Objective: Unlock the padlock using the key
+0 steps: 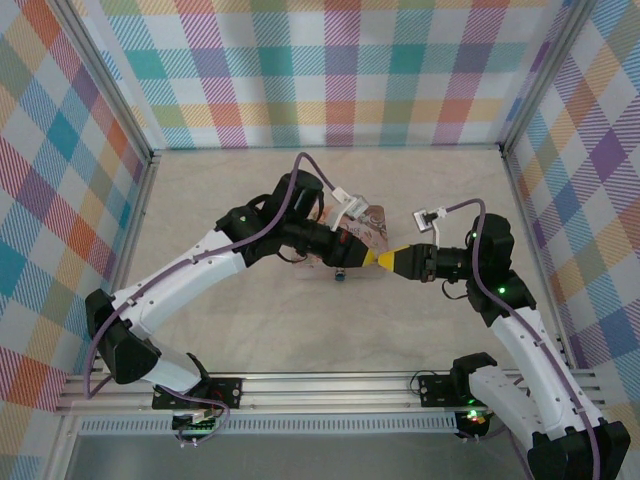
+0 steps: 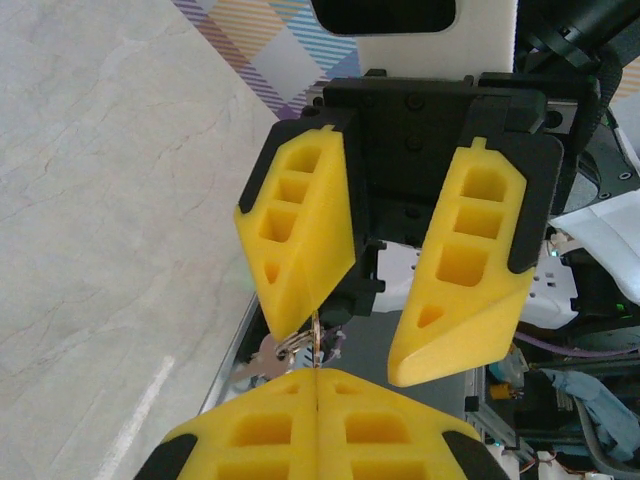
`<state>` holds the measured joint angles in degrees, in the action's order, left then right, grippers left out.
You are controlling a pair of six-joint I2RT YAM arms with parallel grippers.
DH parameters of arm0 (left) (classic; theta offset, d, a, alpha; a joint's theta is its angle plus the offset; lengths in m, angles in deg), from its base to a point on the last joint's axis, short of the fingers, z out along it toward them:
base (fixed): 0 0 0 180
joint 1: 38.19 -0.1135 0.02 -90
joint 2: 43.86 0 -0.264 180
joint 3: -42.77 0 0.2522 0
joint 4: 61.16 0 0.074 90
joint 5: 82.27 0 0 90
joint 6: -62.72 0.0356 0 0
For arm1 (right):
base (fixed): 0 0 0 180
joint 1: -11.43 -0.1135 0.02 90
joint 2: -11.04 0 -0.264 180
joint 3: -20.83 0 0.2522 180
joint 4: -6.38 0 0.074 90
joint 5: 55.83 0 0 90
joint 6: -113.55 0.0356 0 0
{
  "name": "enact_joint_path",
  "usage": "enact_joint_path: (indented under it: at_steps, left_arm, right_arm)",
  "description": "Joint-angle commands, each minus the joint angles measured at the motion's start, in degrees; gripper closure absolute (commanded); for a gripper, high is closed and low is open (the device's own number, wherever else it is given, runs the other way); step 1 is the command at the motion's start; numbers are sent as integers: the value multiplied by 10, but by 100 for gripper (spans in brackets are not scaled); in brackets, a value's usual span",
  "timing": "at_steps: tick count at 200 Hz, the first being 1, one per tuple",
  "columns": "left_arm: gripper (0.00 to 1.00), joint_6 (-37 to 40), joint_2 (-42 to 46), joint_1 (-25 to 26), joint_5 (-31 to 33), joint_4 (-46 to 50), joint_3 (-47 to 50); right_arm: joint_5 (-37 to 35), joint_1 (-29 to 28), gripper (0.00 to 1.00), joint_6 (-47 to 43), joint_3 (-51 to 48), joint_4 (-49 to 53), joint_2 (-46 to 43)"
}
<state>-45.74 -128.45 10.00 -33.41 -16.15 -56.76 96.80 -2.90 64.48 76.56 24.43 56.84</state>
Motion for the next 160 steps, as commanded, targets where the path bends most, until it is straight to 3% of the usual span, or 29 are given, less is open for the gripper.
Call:
enact_joint_path:
  at_steps: [1, 53, 85, 99, 160]
  left_arm:
    - [100, -3, -4, -6, -16, -11, -19]
    - [100, 5, -7, -7, -15, -1, -24]
    - [100, 12, -8, -8, -12, 8, -27]
    - [100, 14, -8, -9, -11, 10, -28]
    - [100, 12, -10, -12, -5, 5, -31]
  right_arm:
    - [16, -3, 67, -17, 11, 3, -7]
    - [15, -3, 88, -31, 17, 16, -5]
    - [15, -3, 92, -46, 21, 33, -7]
    - [15, -4, 99, -50, 19, 35, -11]
    - [9, -14, 100, -67, 16, 51, -23]
